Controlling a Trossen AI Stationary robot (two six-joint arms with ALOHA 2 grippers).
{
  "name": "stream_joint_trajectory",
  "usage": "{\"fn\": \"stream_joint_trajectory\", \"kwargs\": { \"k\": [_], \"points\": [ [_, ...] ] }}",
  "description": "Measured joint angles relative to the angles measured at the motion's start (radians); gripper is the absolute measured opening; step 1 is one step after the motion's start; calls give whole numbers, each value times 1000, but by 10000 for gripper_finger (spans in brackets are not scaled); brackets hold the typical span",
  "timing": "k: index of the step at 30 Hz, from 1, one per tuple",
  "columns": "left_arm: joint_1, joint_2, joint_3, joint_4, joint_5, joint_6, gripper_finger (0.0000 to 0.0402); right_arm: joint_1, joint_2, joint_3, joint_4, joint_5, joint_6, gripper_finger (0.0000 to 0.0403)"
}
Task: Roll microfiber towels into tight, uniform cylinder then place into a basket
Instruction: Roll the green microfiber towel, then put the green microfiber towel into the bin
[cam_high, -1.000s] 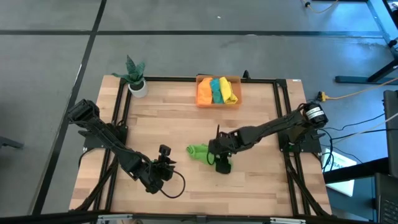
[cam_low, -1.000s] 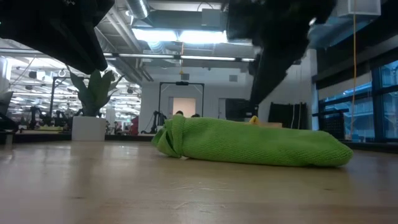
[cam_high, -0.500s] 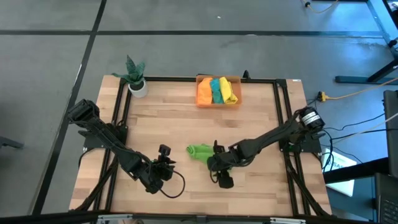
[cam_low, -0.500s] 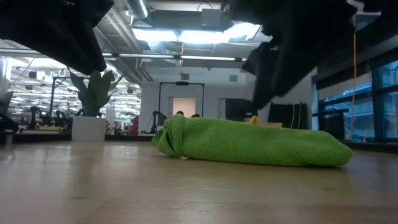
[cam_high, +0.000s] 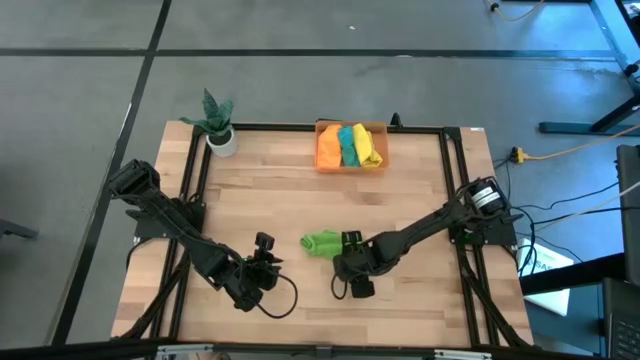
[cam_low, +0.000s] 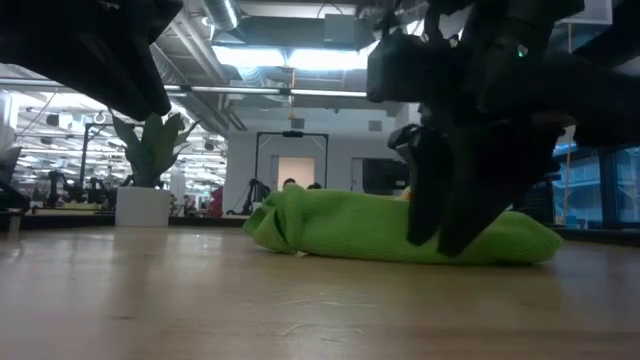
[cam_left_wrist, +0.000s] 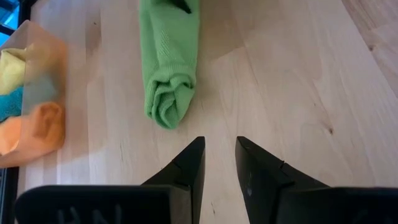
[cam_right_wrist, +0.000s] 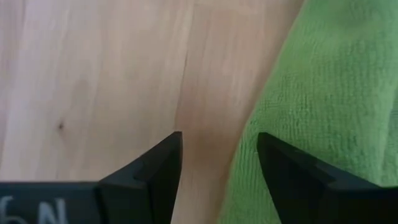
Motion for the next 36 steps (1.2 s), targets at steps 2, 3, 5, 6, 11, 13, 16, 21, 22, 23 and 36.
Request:
{"fn": "stream_joint_trajectory", "kwargs": {
  "k": [2,3,5,6,11,13,16,21,22,23,36],
  "points": [
    [3,0,0,0,0,0,80,0,-5,24,-39,1,5,210],
    [4,0,0,0,0,0,80,0,-6,38,-60,1,6,210],
    [8,0,0,0,0,0,80,2,-6,65,-130,12,7,210],
    [10,0,0,-1,0,0,80,4,-6,78,-157,18,11,210],
    [11,0,0,0,0,1,80,21,-6,137,-265,159,48,210],
    [11,0,0,0,0,1,80,24,-6,134,-268,181,64,210],
    [10,0,0,0,0,1,80,23,-6,103,-230,163,81,210],
    [10,0,0,0,0,1,80,23,14,37,-164,174,84,210],
    [10,0,0,0,0,1,80,23,19,26,-158,180,87,210],
    [10,0,0,-1,0,1,80,22,23,14,-156,182,89,210],
    [10,0,0,0,0,0,80,18,29,-63,-88,247,192,209]
  ]
}}
